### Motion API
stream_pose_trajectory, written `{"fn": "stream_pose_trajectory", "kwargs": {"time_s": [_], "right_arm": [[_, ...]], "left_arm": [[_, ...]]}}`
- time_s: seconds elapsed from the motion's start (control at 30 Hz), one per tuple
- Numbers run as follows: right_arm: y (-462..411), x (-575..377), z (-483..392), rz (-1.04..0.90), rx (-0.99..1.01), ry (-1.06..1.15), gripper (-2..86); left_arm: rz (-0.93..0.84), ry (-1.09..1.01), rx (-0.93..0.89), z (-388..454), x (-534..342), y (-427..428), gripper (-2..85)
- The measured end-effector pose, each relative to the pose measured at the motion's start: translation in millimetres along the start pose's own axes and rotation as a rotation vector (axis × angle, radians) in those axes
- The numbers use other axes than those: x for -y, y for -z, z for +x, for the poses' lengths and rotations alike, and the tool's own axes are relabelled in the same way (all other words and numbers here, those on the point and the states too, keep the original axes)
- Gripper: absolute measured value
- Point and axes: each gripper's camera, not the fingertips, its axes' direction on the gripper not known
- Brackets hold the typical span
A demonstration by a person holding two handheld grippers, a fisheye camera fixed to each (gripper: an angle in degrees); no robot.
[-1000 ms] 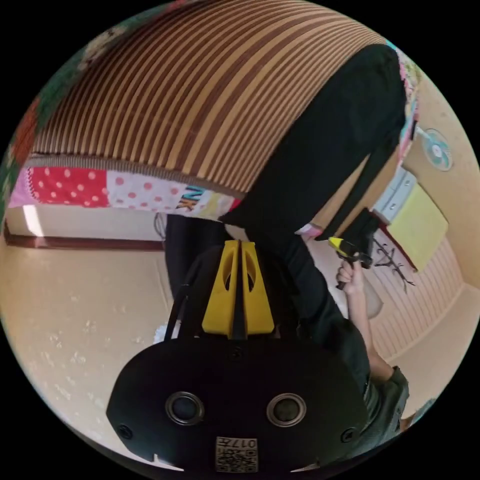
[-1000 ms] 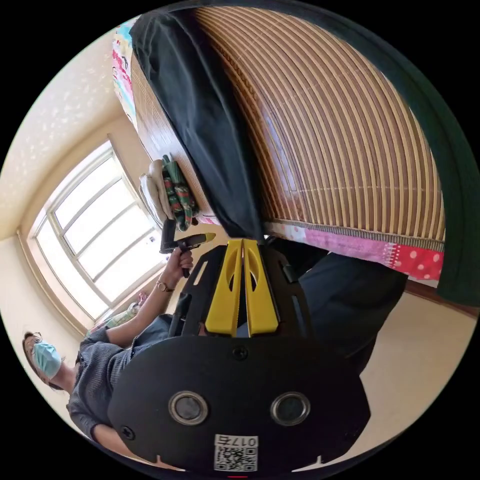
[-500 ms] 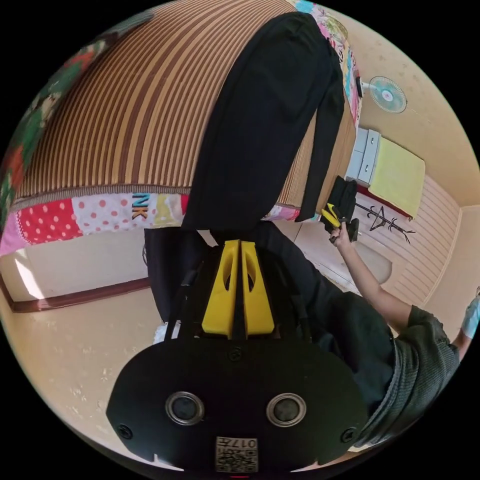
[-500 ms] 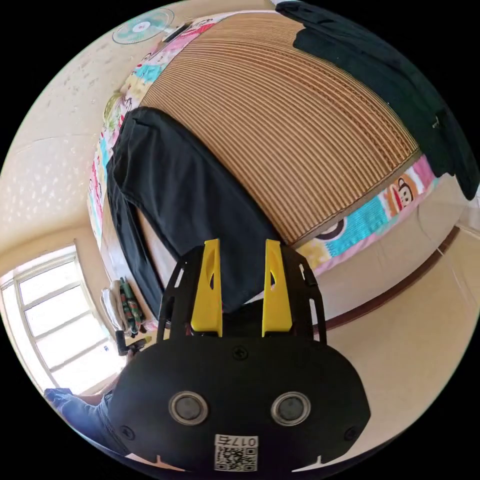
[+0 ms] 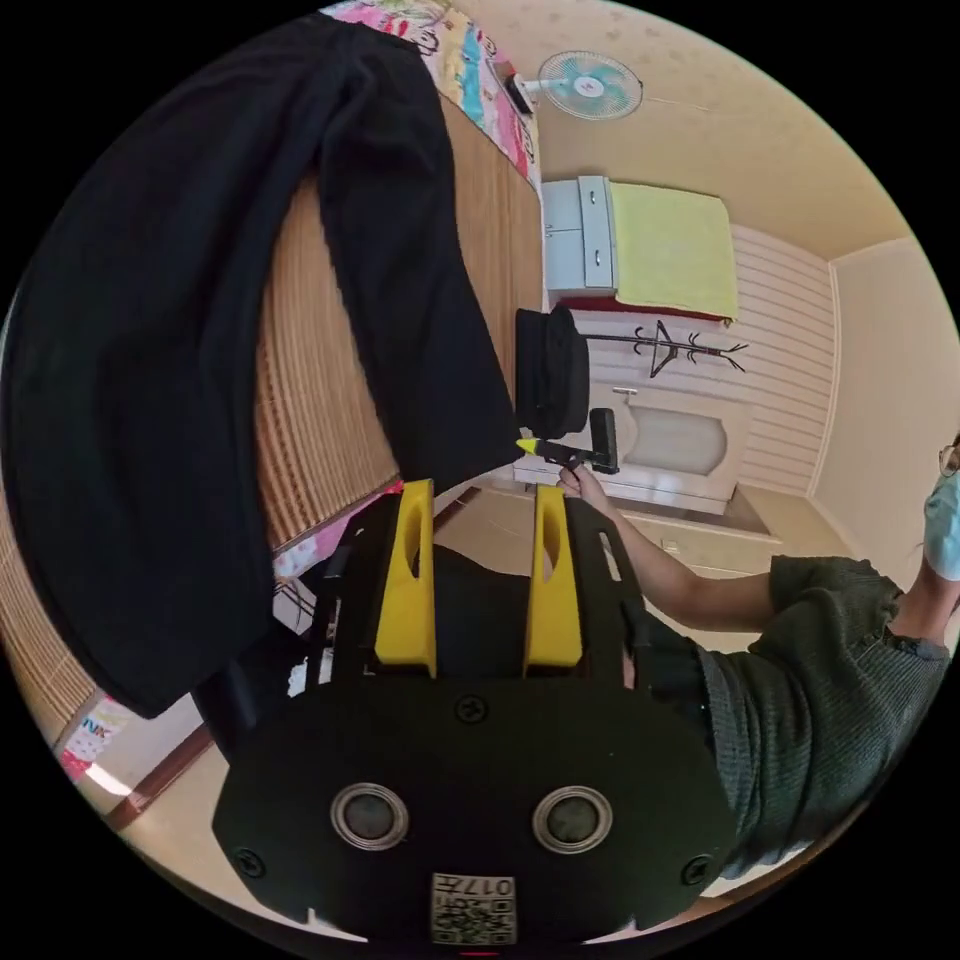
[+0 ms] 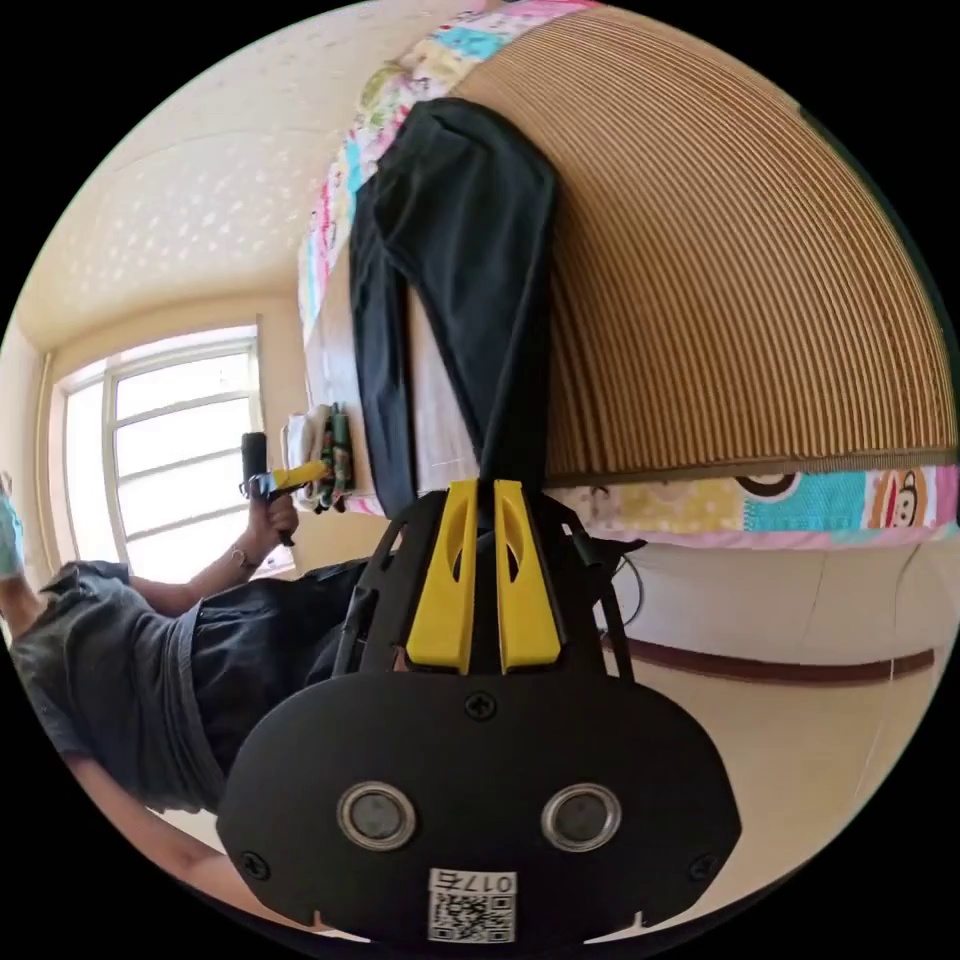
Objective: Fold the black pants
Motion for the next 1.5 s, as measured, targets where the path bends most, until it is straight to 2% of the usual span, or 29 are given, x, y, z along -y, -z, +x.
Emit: {"fn": "stream_pose_trajectory", "kwargs": {"time_s": [0.13,0.23,0.27,0.37,0.43,0.5,0.53,0.57,0.63,0.77,0.87,1.0,1.1,1.17,1.23,1.33,1.43,1.5], "right_arm": [[-11,-7,-93,-0.074,0.058,0.232,3.0],[-35,-6,-138,-0.180,0.119,0.370,2.9],[-45,-5,-149,-0.246,0.120,0.427,2.8],[-58,5,-141,-0.474,0.107,0.575,2.6],[-63,24,-111,-0.663,0.127,0.570,2.5],[-69,54,-72,-0.779,-0.038,0.458,2.4],[-69,79,-49,-0.794,-0.223,0.387,2.6],[-65,109,-34,-0.756,-0.335,0.362,3.0],[-52,169,-17,-0.632,-0.361,0.280,5.5],[-33,309,-10,-0.232,-0.225,0.152,12.6],[-59,376,-26,-0.093,-0.376,0.162,14.0],[-110,405,-41,-0.060,-0.461,0.174,13.5],[-148,397,-47,-0.070,-0.725,0.100,7.2],[-152,370,-77,0.072,-0.827,0.181,3.6],[-150,353,-103,0.149,-0.765,0.244,2.8],[-151,337,-142,0.223,-0.548,0.322,2.1],[-177,339,-177,0.211,-0.368,0.375,1.8],[-202,344,-196,0.193,-0.314,0.416,1.7]], "left_arm": [[-0.069,-0.067,-0.012,66,42,-81,16.0],[-0.117,-0.155,0.194,109,69,-131,18.5],[-0.145,-0.168,0.290,118,75,-148,17.3],[-0.174,-0.111,0.526,115,71,-177,4.5],[-0.170,-0.098,0.530,103,62,-187,1.0],[-0.131,-0.035,0.451,82,49,-191,-0.2],[-0.118,-0.023,0.431,77,46,-192,-0.4],[-0.095,-0.004,0.401,69,40,-193,-0.5],[-0.072,0.021,0.387,60,33,-197,-0.7],[-0.041,0.059,0.383,49,19,-213,-0.8],[-0.020,0.077,0.366,46,13,-224,-0.8],[-0.013,0.066,0.355,47,11,-240,-0.8],[0.005,0.059,0.345,47,6,-240,-0.7],[0.037,0.054,0.316,46,-3,-230,-0.7],[0.070,0.044,0.276,44,-16,-214,-0.7],[0.149,0.045,0.229,37,-55,-177,-0.7],[0.255,0.083,0.218,23,-104,-129,-0.8],[0.347,0.126,0.214,5,-140,-88,-0.8]]}}
